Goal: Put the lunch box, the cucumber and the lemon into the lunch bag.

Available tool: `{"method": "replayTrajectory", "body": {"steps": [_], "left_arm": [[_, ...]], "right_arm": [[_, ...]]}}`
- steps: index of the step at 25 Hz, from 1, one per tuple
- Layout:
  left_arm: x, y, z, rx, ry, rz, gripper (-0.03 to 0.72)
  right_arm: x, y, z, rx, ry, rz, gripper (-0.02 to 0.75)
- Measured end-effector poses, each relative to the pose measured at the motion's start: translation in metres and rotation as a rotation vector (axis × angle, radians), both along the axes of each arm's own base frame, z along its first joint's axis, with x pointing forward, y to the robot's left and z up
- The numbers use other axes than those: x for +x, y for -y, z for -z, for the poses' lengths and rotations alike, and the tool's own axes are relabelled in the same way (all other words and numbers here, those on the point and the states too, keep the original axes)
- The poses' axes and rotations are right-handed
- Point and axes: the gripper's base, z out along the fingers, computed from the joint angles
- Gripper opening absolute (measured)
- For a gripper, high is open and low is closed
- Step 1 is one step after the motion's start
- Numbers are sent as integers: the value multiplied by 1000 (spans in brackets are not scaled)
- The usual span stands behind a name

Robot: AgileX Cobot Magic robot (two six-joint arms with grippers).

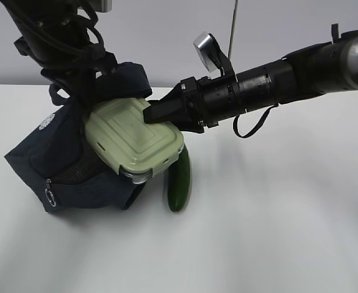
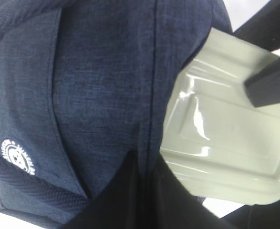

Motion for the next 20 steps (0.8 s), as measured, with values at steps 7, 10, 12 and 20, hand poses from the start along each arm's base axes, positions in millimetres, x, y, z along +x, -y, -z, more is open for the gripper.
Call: {"method": "replayTrajectory", "body": {"steps": [7, 10, 12, 20], "left_arm": [[-2, 5, -1, -55, -26, 9, -4], [-3, 7, -1, -76, -35, 16, -4], [-4, 7, -1, -81, -38, 17, -4], [-5, 9, -2, -103, -48, 18, -4]], "right_arm": [[7, -4, -2, -20, 31, 60, 389], [12, -8, -2, -21, 42, 72, 389], [15, -11, 1, -16, 35, 72, 389], [30, -33, 18, 9, 23, 58, 389]]}}
